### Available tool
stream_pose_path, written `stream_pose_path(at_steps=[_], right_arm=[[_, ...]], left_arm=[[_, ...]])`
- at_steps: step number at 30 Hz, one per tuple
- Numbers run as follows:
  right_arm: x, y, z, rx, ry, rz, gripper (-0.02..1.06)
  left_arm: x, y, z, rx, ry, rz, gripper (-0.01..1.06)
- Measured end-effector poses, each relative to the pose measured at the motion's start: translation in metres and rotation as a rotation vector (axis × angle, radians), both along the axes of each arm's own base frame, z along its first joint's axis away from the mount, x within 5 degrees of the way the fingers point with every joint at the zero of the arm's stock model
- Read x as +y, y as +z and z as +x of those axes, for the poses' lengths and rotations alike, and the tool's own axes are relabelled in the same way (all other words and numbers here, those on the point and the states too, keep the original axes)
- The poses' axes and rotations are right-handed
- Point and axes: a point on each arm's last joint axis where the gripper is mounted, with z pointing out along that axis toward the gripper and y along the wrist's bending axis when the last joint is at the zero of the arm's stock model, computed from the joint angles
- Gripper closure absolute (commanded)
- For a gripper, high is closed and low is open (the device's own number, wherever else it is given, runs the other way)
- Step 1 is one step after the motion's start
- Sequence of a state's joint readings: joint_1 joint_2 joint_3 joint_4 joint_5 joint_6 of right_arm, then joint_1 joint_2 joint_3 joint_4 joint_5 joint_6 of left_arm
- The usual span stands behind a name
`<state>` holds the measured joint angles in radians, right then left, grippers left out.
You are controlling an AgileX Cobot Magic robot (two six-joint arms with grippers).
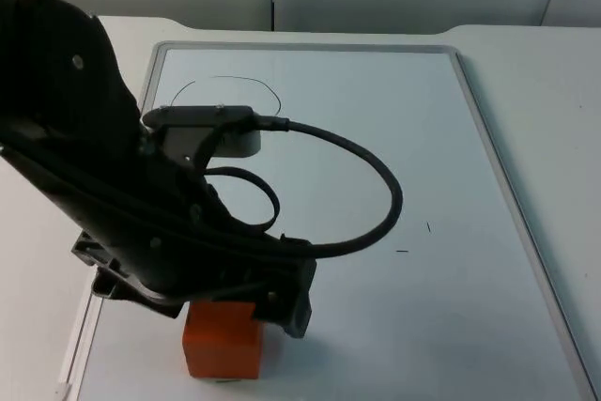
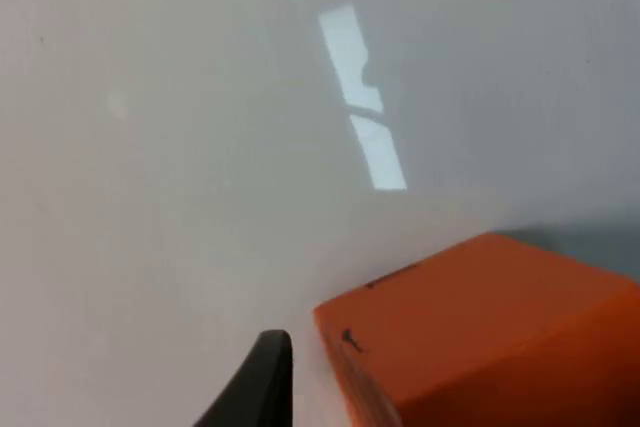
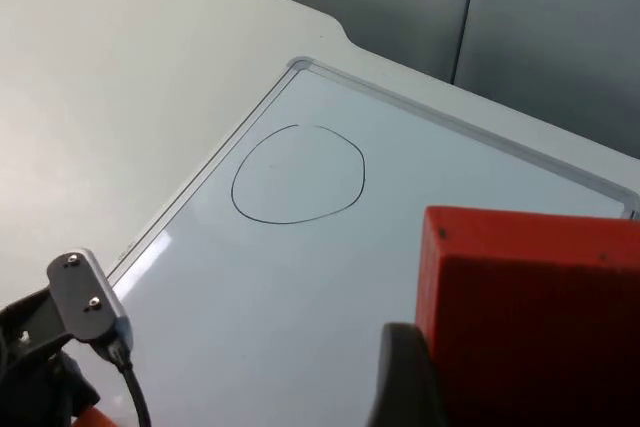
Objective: Pick up one cube with the left hand and another cube with the right hand. First place the cube in the right hand at the target position, then stack the cube in the left hand on top.
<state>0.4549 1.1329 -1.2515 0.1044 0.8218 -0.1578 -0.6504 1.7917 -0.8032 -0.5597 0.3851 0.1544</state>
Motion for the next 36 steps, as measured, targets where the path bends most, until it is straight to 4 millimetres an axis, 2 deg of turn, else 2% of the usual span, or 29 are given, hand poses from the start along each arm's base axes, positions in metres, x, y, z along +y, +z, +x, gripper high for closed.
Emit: stream_pose_path(at_steps=[6, 10, 13, 15, 17, 18, 22, 23, 25, 27, 32, 35, 36], right_arm=[[0.0, 0.0, 0.0, 0.002, 0.0, -0.001, 1.05], [0.0, 0.0, 0.0, 0.002, 0.0, -0.001, 1.05], [0.0, 0.0, 0.0, 0.004, 0.0, -0.002, 1.05], [0.0, 0.0, 0.0, 0.004, 0.0, -0.002, 1.05], [0.0, 0.0, 0.0, 0.004, 0.0, -0.002, 1.05], [0.0, 0.0, 0.0, 0.003, 0.002, -0.003, 1.05], [0.0, 0.0, 0.0, 0.004, 0.002, -0.004, 1.05], [0.0, 0.0, 0.0, 0.004, 0.002, -0.004, 1.05], [0.0, 0.0, 0.0, 0.002, 0.005, -0.007, 1.05], [0.0, 0.0, 0.0, 0.001, 0.006, -0.01, 1.05], [0.0, 0.0, 0.0, -0.001, 0.01, -0.014, 1.05], [0.0, 0.0, 0.0, -0.002, 0.011, -0.015, 1.05], [0.0, 0.0, 0.0, -0.002, 0.011, -0.015, 1.05]], left_arm=[[0.0, -0.012, 0.0, 0.028, 0.001, 0.024, 0.01], [0.0, -0.013, 0.0, 0.029, 0.002, 0.026, 0.01], [0.0, -0.014, 0.0, 0.03, 0.005, 0.026, 0.06], [0.0, -0.014, 0.001, 0.029, 0.005, 0.026, 0.2], [0.0, -0.014, 0.001, 0.026, 0.006, 0.026, 0.42], [0.0, -0.014, 0.001, 0.028, 0.01, 0.026, 0.42], [0.0, -0.014, 0.001, 0.024, 0.017, 0.025, 0.86], [0.0, -0.014, 0.001, 0.024, 0.017, 0.025, 0.86], [0.0, -0.014, 0.002, 0.022, 0.017, 0.024, 1.01], [0.0, -0.014, 0.002, 0.022, 0.017, 0.024, 1.05], [0.0, -0.002, 0.001, -0.004, 0.01, 0.002, 1.05], [0.002, 0.034, -0.003, -0.084, -0.016, -0.059, 1.05], [0.002, 0.034, -0.003, -0.084, -0.016, -0.059, 1.05]])
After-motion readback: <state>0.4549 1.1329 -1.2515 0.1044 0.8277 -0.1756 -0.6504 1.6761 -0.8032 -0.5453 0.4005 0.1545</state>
